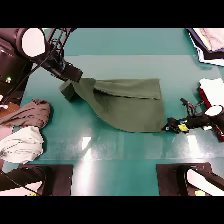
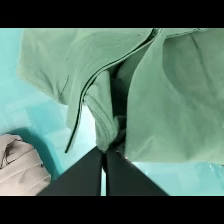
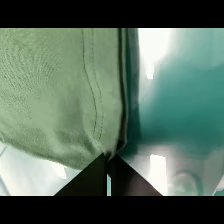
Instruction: Fold the shirts.
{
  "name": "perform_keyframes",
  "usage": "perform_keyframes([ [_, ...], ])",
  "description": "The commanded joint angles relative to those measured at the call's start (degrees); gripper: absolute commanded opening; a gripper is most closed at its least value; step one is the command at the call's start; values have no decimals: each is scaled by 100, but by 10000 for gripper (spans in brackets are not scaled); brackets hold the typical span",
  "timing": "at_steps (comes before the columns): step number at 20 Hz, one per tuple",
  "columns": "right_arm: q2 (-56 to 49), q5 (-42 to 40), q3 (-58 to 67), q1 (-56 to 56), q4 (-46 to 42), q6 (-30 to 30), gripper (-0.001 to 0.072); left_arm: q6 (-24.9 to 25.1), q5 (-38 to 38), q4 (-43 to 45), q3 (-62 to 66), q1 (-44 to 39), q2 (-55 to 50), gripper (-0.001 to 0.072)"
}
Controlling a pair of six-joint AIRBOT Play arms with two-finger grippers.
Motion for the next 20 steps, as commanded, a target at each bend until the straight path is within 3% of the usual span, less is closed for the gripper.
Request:
perform_keyframes([
  [1,210,-35,514,55,306,-4,17,31,232,236,107,4,28,24],
  [5,1025,-699,2107,55,1226,0,15,20,590,883,907,4,299,24],
  [8,1434,-1405,3668,55,1270,24,13,-44,909,1346,1759,4,678,24],
  [10,1515,-1729,4719,26,1189,26,12,-374,1423,1615,1856,4,1169,24],
  [16,1493,-1600,6957,-986,1176,238,13,-949,2837,1840,1856,4,2610,24],
  [20,1491,-1174,7423,-1685,1187,431,12,-1228,2874,1816,1836,4,2892,24],
])
